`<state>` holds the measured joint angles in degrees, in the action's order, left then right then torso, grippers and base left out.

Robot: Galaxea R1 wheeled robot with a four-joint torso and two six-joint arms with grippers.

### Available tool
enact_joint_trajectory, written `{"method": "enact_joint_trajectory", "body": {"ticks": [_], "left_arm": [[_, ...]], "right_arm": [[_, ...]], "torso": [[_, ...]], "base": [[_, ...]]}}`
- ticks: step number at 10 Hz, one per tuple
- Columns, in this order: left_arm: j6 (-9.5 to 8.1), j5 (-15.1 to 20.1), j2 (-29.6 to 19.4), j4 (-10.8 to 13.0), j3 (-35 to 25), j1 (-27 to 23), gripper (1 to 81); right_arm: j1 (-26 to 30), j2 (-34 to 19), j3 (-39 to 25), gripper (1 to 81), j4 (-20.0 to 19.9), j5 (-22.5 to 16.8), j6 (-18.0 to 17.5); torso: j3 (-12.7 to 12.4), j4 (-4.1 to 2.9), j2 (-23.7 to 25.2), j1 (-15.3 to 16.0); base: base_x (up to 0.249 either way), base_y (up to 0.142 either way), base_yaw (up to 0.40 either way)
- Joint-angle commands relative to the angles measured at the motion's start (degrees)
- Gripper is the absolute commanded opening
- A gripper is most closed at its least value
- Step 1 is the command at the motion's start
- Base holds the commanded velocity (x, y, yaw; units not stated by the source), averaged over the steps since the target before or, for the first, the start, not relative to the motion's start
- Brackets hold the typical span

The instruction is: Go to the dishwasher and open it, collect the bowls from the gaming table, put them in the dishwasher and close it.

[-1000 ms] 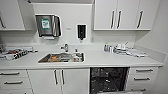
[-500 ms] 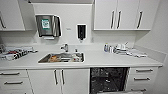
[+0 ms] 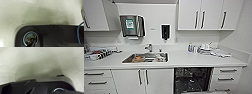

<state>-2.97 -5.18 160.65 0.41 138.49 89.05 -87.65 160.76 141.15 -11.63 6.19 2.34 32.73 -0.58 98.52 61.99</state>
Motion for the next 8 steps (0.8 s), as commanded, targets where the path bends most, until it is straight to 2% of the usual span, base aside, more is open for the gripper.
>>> {"method": "enact_joint_trajectory", "body": {"ticks": [1,5,6,8], "left_arm": [[0.34,2.02,-0.15,1.52,2.05,-3.57,81.1],[0.34,2.02,2.23,1.52,5.92,-3.66,81.1],[0.34,2.02,2.40,1.52,5.92,-3.58,81.1],[0.25,2.02,2.84,1.52,6.01,-3.66,81.1]], "right_arm": [[2.69,4.42,5.70,81.1,1.52,-3.38,0.65],[2.52,5.30,6.14,81.1,1.52,-3.64,0.73],[2.52,5.30,6.23,81.1,1.52,-3.64,0.74],[2.61,6.18,6.93,81.1,1.52,-4.52,0.74]], "torso": [[0.00,0.00,0.00,0.00],[0.00,0.00,0.00,0.00],[0.00,0.00,-5.71,-3.69],[0.00,0.00,-6.74,-4.41]], "base": [[0.000,0.000,0.000],[0.000,0.000,0.000],[0.000,0.000,0.000],[0.000,0.000,0.000]]}}
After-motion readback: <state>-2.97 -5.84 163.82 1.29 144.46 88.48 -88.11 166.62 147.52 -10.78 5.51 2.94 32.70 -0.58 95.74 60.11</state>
